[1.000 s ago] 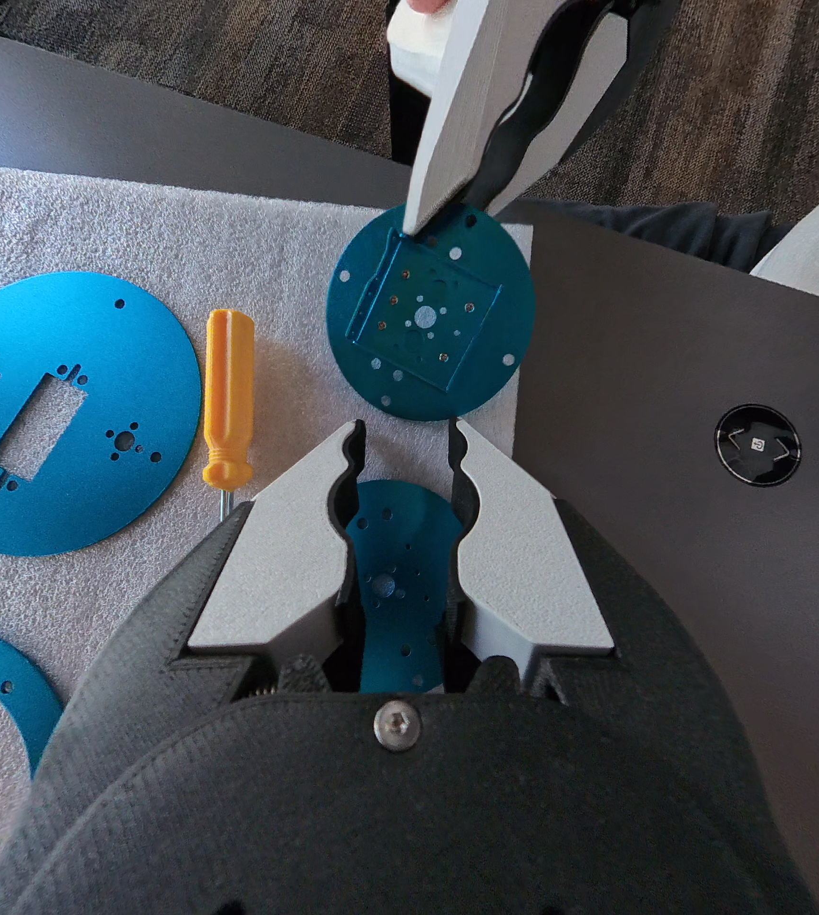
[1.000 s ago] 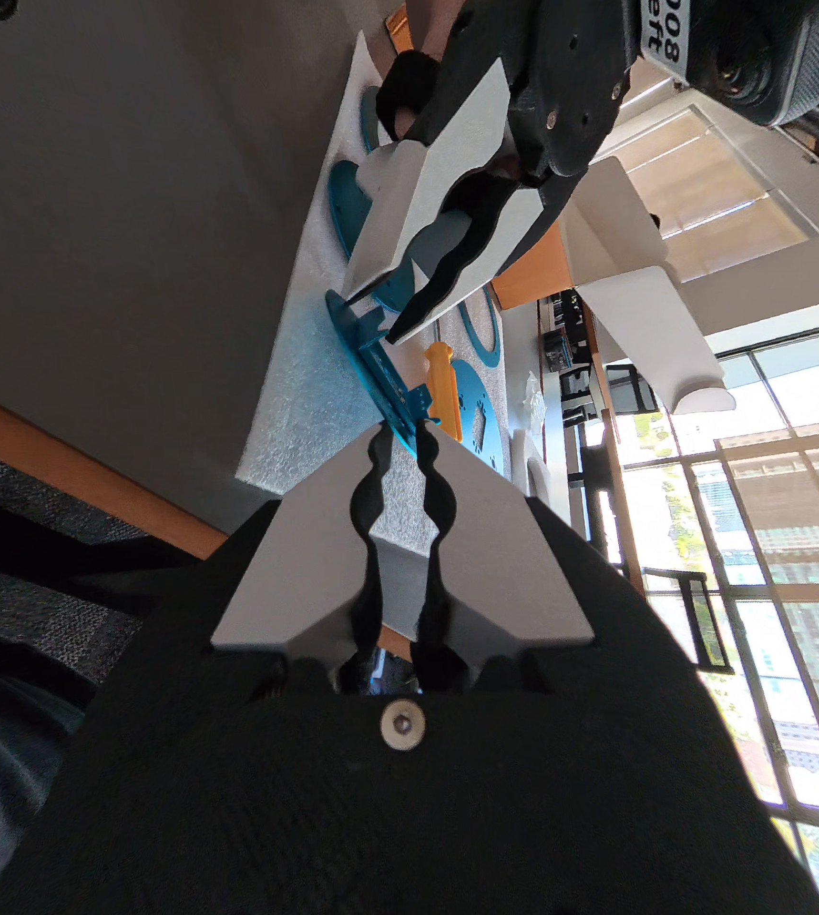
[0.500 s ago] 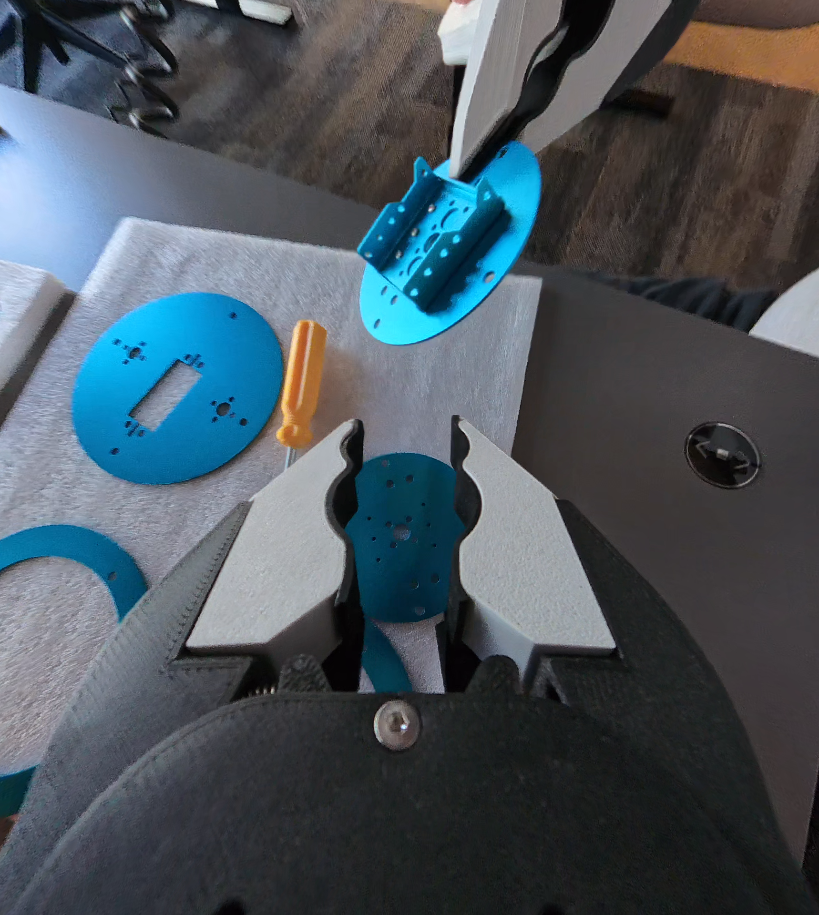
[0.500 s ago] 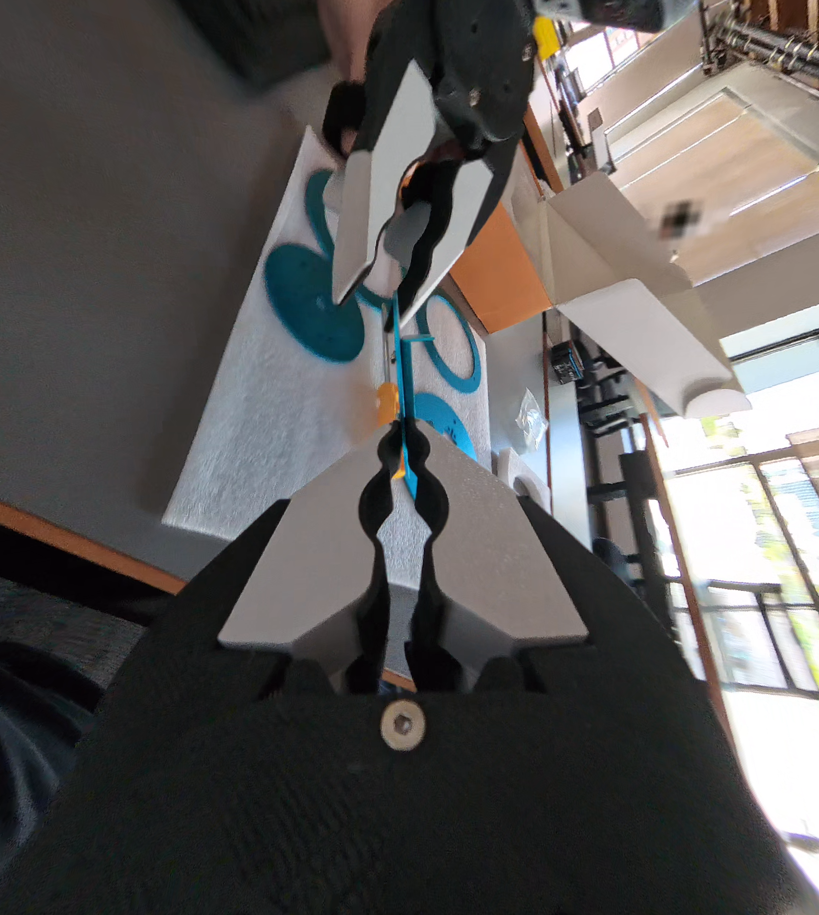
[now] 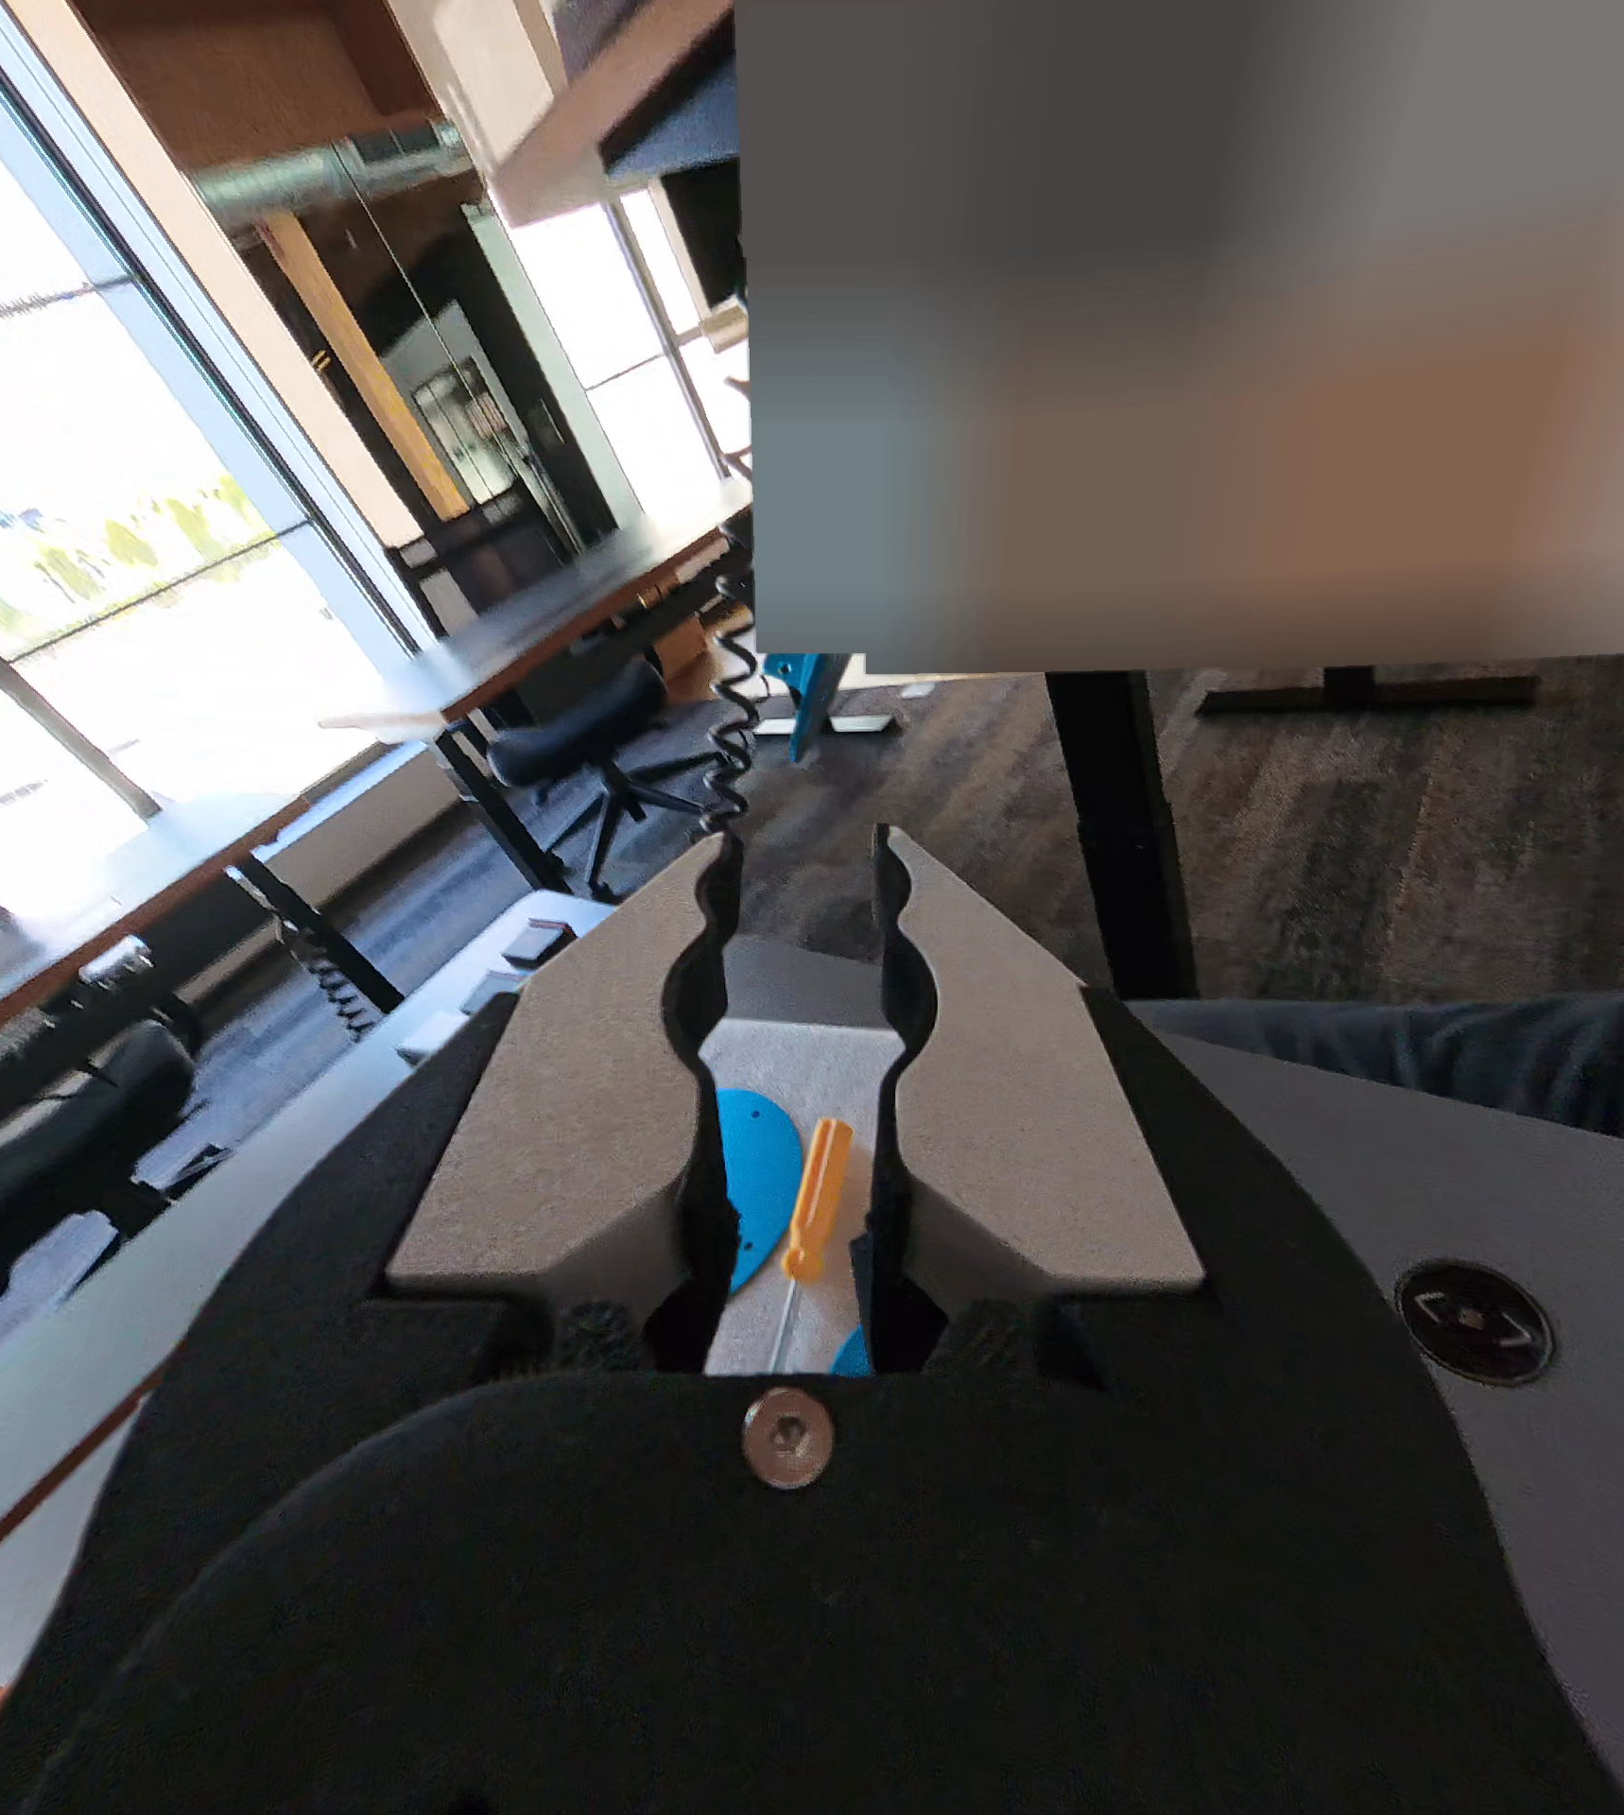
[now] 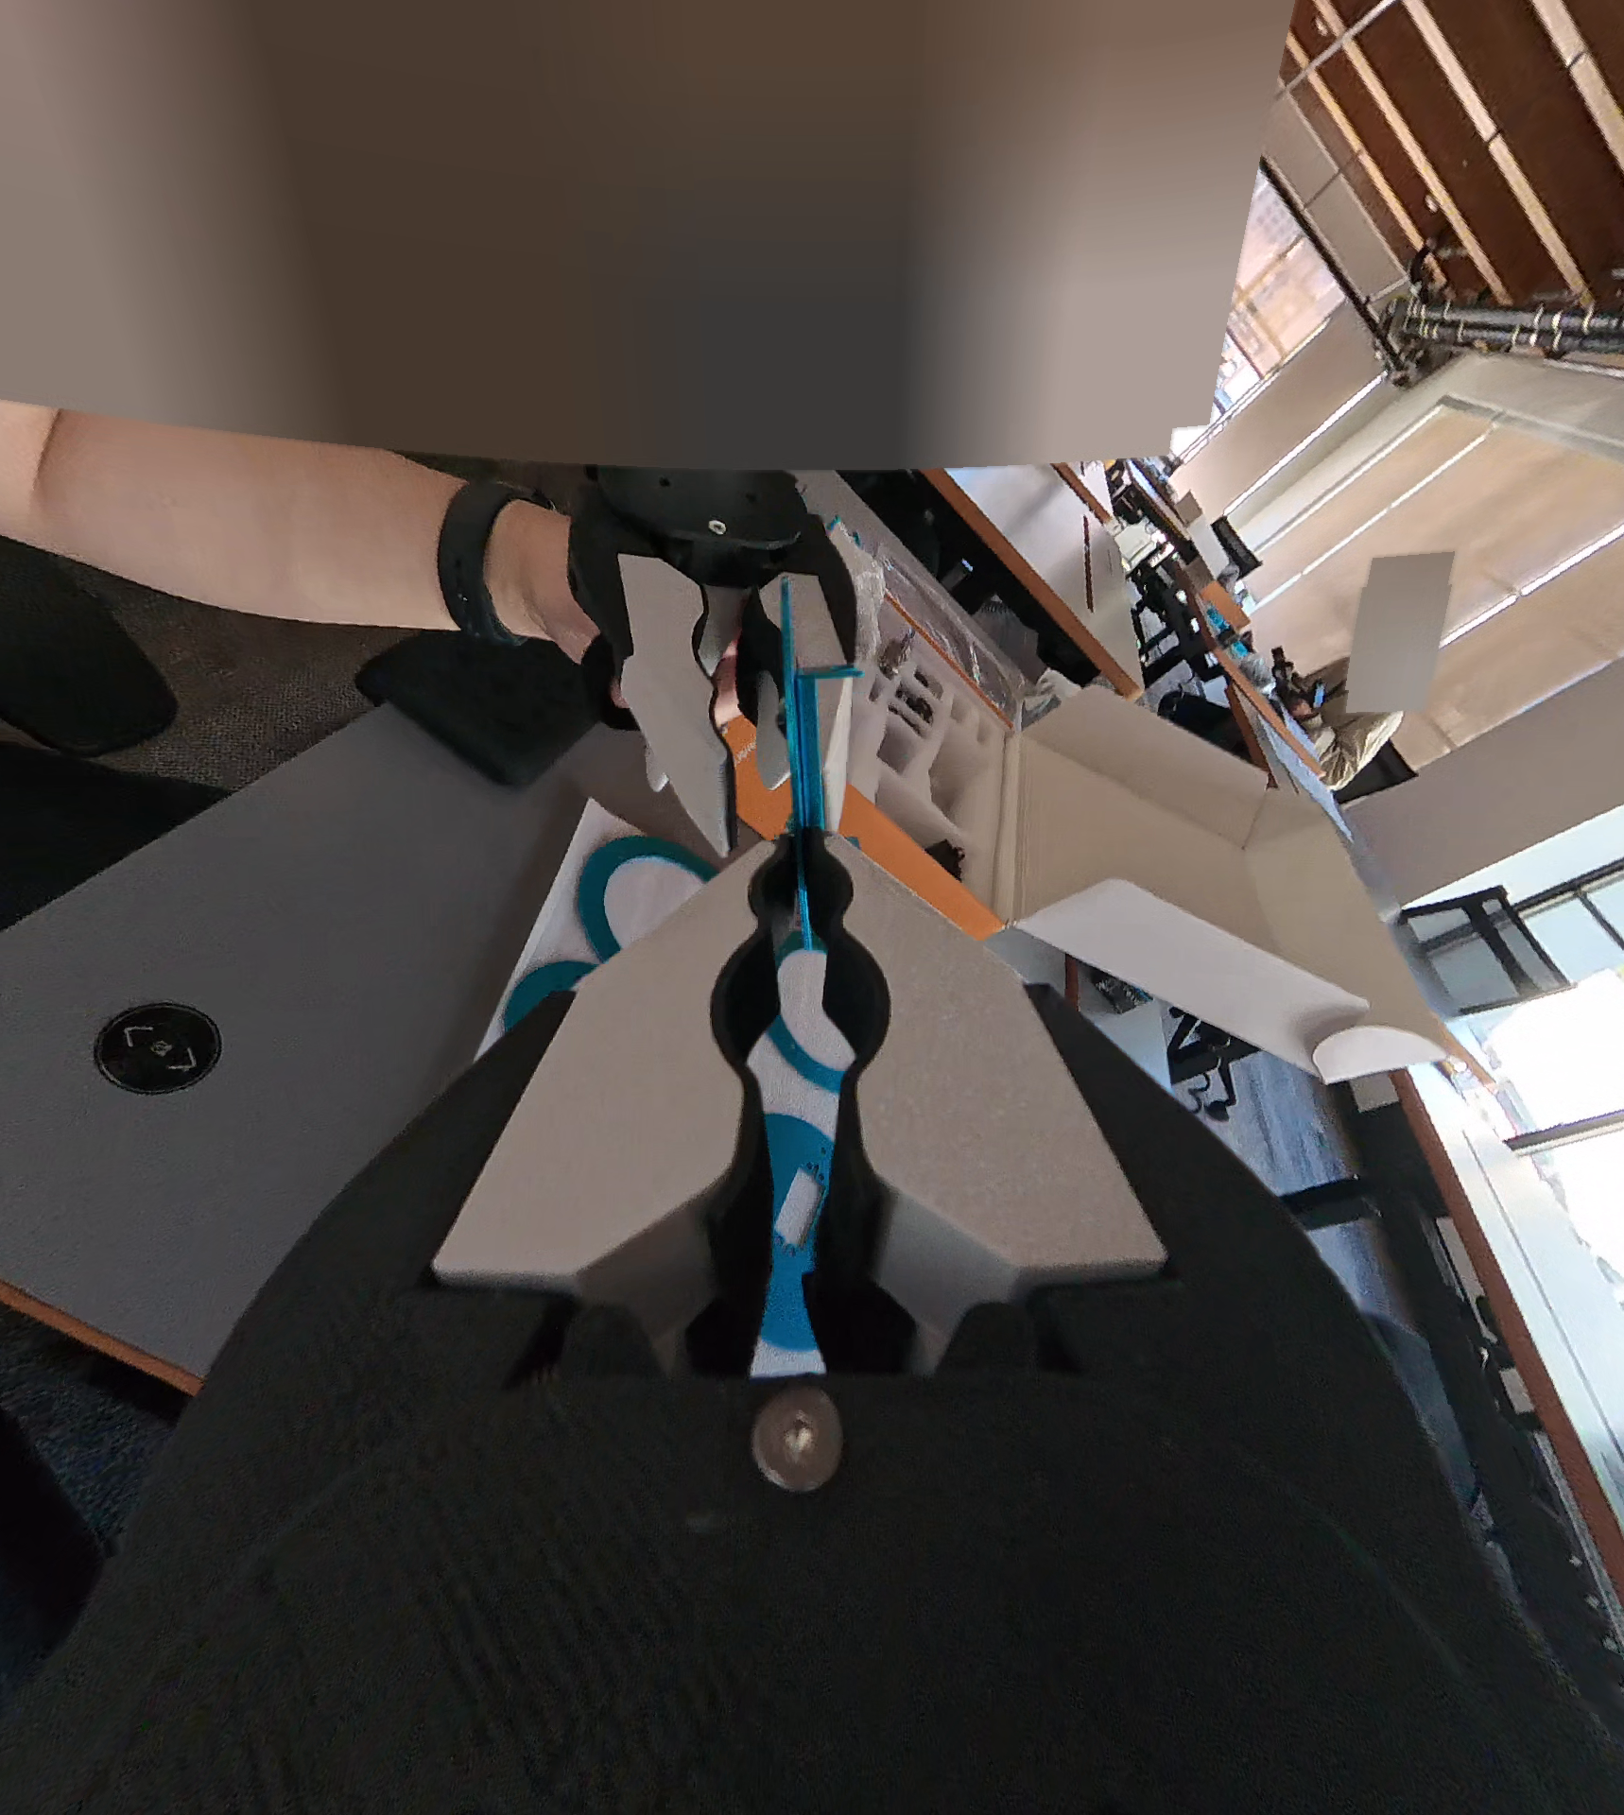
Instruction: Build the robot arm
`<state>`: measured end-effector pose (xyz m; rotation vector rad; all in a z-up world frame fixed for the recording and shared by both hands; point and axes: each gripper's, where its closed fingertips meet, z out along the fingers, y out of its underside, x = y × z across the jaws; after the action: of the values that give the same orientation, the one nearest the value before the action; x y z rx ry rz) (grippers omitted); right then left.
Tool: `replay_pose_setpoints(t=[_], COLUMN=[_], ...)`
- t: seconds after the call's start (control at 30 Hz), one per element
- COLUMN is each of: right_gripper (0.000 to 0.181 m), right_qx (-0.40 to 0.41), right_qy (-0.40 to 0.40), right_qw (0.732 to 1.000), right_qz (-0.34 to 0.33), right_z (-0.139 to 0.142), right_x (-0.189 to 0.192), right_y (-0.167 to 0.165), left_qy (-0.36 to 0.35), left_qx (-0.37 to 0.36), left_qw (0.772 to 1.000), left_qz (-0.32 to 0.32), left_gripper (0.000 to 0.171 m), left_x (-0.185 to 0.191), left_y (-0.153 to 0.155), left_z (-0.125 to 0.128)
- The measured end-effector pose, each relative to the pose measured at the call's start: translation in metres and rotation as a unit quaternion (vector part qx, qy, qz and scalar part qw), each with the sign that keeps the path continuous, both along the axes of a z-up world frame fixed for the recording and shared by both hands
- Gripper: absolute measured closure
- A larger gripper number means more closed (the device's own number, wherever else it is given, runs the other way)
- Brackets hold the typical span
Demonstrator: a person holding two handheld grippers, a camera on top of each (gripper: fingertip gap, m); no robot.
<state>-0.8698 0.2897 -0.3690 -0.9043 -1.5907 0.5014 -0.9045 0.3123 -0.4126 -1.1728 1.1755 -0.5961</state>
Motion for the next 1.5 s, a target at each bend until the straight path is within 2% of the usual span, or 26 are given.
replay_pose_setpoints(t=[0.13,0.43,0.6,0.7,0.83,0.9,1.0,1.2,1.33,1.5], right_gripper=[0.181,0.181,0.181,0.181,0.181,0.181,0.181,0.181,0.181,0.18], right_qx=[0.024,-0.053,-0.017,0.04,0.189,0.256,0.323,0.336,0.308,0.329], right_qy=[-0.007,0.046,0.023,-0.017,-0.054,-0.082,-0.071,-0.075,-0.089,-0.107], right_qw=[1.0,0.996,0.999,0.999,0.98,0.963,0.944,0.937,0.941,0.931], right_qz=[0.01,0.047,0.033,0.006,-0.028,-0.022,-0.001,0.054,0.105,0.112], right_z=[0.003,0.02,0.01,-0.02,-0.088,-0.127,-0.161,-0.201,-0.224,-0.235], right_x=[-0.004,0.003,0.006,0.01,0.015,0.015,0.013,0.018,0.021,0.023], right_y=[-0.013,-0.027,-0.025,-0.018,-0.002,0.006,0.014,0.037,0.046,0.056], left_qy=[-0.01,0.002,0.016,0.042,0.088,0.104,0.125,0.163,0.163,0.154], left_qx=[0.029,0.043,0.038,0.0,-0.066,-0.095,-0.127,-0.177,-0.189,-0.189], left_qw=[1.0,0.999,0.999,0.999,0.992,0.987,0.981,0.967,0.966,0.968], left_qz=[-0.008,-0.017,-0.013,0.011,0.065,0.074,0.082,0.08,0.072,0.057], left_gripper=[0.151,0.156,0.154,0.149,0.148,0.146,0.145,0.143,0.143,0.142], left_x=[0.0,0.005,0.006,-0.013,-0.051,-0.058,-0.058,-0.034,-0.012,0.008], left_y=[-0.017,-0.034,-0.035,-0.031,-0.025,-0.029,-0.034,-0.033,-0.024,-0.022], left_z=[0.016,0.023,0.018,-0.005,-0.059,-0.077,-0.098,-0.131,-0.136,-0.135])
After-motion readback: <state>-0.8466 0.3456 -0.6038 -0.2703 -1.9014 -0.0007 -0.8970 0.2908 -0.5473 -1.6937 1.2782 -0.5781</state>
